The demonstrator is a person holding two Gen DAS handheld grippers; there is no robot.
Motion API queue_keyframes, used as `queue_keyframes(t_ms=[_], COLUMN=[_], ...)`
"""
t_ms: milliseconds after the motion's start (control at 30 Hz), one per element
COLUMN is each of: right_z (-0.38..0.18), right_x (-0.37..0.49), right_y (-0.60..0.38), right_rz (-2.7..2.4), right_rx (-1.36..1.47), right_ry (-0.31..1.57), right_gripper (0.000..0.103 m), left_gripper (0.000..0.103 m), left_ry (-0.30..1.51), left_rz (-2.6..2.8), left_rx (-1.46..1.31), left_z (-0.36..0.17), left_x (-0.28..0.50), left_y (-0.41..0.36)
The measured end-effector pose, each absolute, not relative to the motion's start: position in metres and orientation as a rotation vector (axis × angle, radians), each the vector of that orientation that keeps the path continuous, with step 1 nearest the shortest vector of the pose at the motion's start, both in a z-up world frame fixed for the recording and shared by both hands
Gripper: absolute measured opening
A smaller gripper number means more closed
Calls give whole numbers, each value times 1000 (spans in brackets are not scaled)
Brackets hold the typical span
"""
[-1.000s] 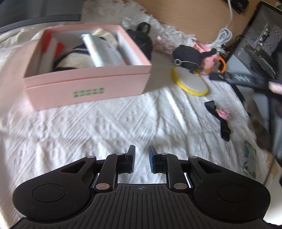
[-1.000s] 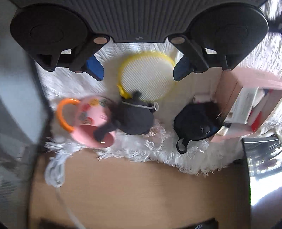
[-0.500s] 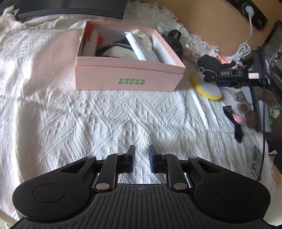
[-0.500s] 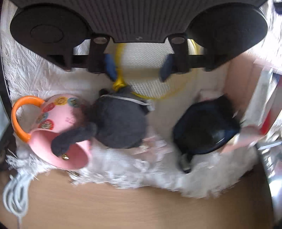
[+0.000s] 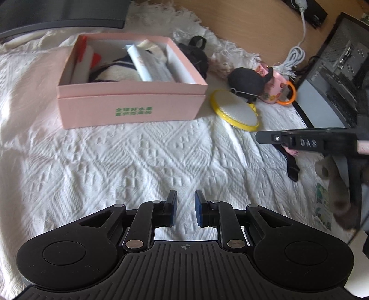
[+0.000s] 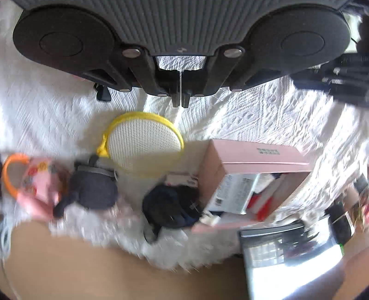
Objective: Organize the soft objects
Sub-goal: 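Grasp the rim of the yellow round mesh pad with the right tool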
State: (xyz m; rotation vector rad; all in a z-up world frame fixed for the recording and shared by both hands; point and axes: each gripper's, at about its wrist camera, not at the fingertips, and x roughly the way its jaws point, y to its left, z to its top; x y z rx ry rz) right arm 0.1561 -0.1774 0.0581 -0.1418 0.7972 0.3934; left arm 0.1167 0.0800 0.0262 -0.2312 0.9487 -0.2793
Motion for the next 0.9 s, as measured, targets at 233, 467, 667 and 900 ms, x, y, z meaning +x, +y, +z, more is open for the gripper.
queue_keyframes(t_ms=[233,467,667,900], right_z=[41,12,23,49], right_x=[158,183,160,95], right_y=[-152,-131,-113,-88], right_rz=[276,254,277,467], right_rx=[-471,-654,-707,-567], right_ry=[622,602,554,606], right_gripper=[72,43,14,14], left_gripper=[18,18,18,18], left_ry=[983,1003,994,956], left_rz=[-229,-169,-154,-159], left_rx=[-173,-201,-214,-239], left_z=[20,17,19,24], left_x=[120,110,107,107], left_y=[75,89,94,103])
